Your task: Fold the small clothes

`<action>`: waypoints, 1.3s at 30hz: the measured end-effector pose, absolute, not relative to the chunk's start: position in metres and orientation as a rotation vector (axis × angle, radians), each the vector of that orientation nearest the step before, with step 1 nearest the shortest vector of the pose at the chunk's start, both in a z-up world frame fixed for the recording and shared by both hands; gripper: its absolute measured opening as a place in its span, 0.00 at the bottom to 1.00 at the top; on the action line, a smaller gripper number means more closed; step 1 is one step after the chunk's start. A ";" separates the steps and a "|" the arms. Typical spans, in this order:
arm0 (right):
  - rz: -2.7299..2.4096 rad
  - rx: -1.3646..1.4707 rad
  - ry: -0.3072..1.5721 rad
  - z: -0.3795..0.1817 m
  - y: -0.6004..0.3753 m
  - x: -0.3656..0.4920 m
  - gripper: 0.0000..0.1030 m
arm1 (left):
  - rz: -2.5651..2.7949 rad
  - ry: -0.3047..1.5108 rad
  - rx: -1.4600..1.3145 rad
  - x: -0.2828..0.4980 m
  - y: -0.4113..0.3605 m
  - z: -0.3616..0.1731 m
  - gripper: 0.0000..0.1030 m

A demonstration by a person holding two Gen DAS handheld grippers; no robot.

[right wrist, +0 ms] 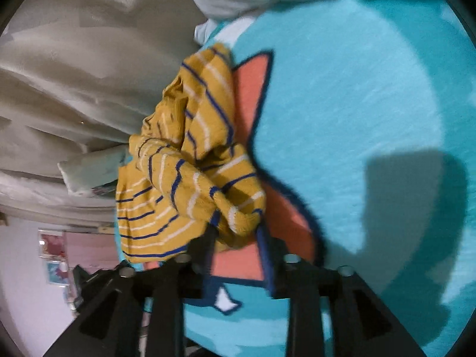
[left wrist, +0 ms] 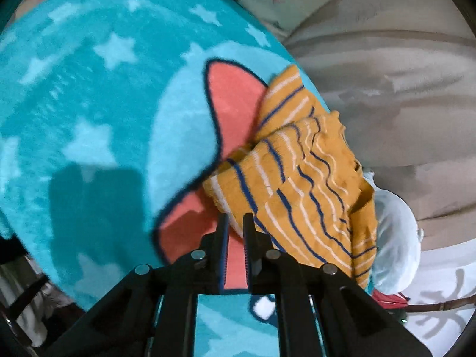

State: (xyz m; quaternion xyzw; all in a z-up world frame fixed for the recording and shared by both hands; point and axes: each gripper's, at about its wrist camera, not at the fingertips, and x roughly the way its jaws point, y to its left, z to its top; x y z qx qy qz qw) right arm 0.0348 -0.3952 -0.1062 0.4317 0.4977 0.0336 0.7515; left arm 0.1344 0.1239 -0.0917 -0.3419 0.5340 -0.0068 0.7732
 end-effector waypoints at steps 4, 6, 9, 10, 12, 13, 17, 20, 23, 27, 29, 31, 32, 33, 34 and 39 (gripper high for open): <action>0.102 0.757 1.004 -0.060 -0.385 0.035 0.35 | 0.010 1.119 -0.706 0.124 0.127 -0.081 0.19; 0.191 0.661 0.990 -0.045 -0.364 0.043 0.35 | 0.005 1.110 -0.681 0.121 0.122 -0.077 0.22; 0.345 0.551 1.058 -0.048 -0.314 0.073 0.35 | -0.022 1.107 -0.620 0.122 0.106 -0.074 0.27; 0.378 0.515 1.091 -0.055 -0.301 0.082 0.35 | -0.031 1.108 -0.602 0.121 0.102 -0.072 0.27; 0.411 0.419 1.152 -0.073 -0.274 0.109 0.35 | -0.042 1.112 -0.585 0.120 0.098 -0.072 0.29; 0.397 0.369 1.177 -0.083 -0.265 0.126 0.35 | -0.047 1.116 -0.584 0.120 0.097 -0.072 0.30; 0.250 0.314 1.145 -0.092 -0.283 0.191 0.30 | -0.057 1.124 -0.579 0.116 0.098 -0.071 0.31; 0.132 0.412 1.101 -0.086 -0.325 0.219 0.28 | -0.050 1.127 -0.564 0.114 0.103 -0.072 0.32; -0.017 0.500 1.045 -0.077 -0.371 0.224 0.37 | -0.042 1.137 -0.579 0.118 0.109 -0.076 0.32; -0.116 0.622 1.006 -0.064 -0.418 0.196 0.47 | -0.045 1.141 -0.585 0.121 0.108 -0.078 0.32; -0.085 0.647 0.999 -0.055 -0.423 0.177 0.48 | -0.051 1.144 -0.577 0.123 0.102 -0.079 0.32; -0.024 0.612 0.997 -0.046 -0.416 0.149 0.54 | -0.061 1.152 -0.576 0.124 0.095 -0.080 0.33; 0.002 0.583 1.003 -0.041 -0.405 0.140 0.56 | -0.066 1.155 -0.575 0.124 0.091 -0.080 0.34; 0.035 0.542 1.009 -0.038 -0.394 0.125 0.56 | -0.075 1.160 -0.571 0.123 0.086 -0.081 0.35; 0.061 0.502 1.018 -0.037 -0.379 0.115 0.57 | -0.084 1.163 -0.564 0.122 0.081 -0.082 0.35; 0.132 0.311 1.128 -0.076 -0.328 0.071 0.58 | -0.107 1.175 -0.539 0.116 0.064 -0.083 0.35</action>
